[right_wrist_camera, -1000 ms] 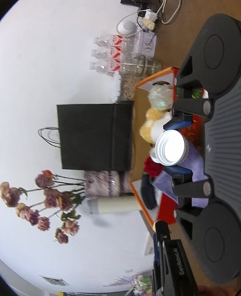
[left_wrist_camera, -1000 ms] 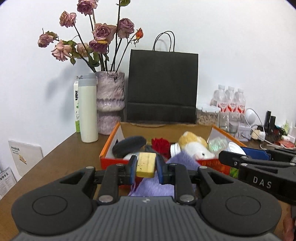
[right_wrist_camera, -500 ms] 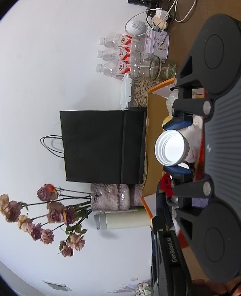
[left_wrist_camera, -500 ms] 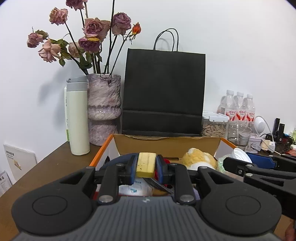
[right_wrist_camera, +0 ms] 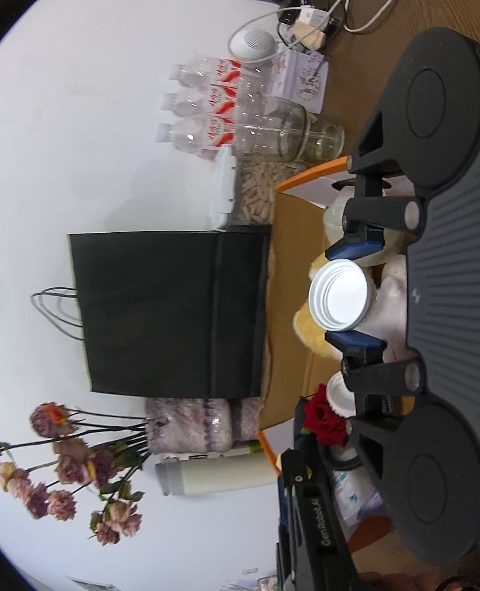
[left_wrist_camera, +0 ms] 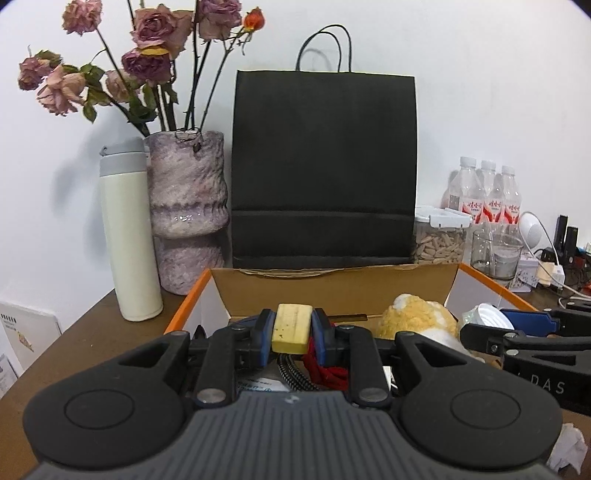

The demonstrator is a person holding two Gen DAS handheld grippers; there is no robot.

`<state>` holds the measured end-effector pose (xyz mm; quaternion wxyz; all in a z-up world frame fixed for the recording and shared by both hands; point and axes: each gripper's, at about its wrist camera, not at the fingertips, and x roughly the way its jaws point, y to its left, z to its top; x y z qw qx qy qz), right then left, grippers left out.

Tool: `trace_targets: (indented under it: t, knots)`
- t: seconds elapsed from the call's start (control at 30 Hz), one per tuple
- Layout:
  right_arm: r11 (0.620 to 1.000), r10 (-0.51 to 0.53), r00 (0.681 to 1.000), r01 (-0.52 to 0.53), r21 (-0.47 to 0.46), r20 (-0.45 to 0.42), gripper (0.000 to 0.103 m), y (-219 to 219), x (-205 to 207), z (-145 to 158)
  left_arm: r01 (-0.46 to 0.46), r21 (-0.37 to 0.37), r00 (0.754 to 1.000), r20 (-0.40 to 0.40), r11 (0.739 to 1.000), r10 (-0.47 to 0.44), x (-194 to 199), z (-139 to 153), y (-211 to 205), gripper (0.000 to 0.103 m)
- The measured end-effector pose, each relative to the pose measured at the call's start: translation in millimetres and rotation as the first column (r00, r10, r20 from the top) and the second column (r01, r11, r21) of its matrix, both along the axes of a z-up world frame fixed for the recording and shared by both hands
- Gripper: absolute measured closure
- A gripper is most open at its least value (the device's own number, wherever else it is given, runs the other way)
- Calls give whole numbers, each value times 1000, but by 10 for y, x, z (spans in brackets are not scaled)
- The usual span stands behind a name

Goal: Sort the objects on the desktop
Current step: 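Carry the sponge stick and white cap into the box and open both grippers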

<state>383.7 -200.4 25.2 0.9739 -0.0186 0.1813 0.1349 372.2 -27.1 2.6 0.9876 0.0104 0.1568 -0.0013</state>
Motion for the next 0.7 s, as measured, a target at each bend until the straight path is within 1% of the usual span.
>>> trace_targets:
  t: [0.07,0.1,0.13,0.17,0.2,0.23,0.27,0.33,0.57,0.7]
  knots:
    - [1000,1,1000,-1,-4,-10,63,2,26,-19,1,6,1000,4,1000,-2,-1,-4,-10,79]
    - [1000,0,1000,0,-5,-8,58,4,21,-24,0,10,1000,8,1000,0,-12,-2,-13,76]
    - [1000,0,1000,0,-8,-4,45,7,12,-25,-1,13,1000,10,1000,1,-22,0,-16,72]
    - [1000,-1,1000,1,-6,3,36,5,-12,-17,-3,10,1000,15,1000,3,-37,3,-14,58]
    - [1000,-4,1000,4,-4,15,22,1,-37,-11,-7,7,1000,22,1000,7,-59,7,-15,33]
    - [1000,-10,999,10,-7,32,15,2,-69,-4,-16,7,999,34,1000,16,-82,14,-15,19]
    - [1000,-14,999,15,-14,51,14,8,-101,6,-30,10,998,57,999,30,-116,17,-21,0]
    - [999,-16,998,18,-26,68,0,22,-140,21,-52,18,994,100,998,50,-165,27,-29,0]
    - [999,-2,998,5,-45,61,0,56,-210,23,-54,39,995,83,998,51,-223,14,-51,0]
    - [999,0,998,4,-52,65,0,65,-272,34,-67,30,995,74,997,65,-295,4,-9,0]
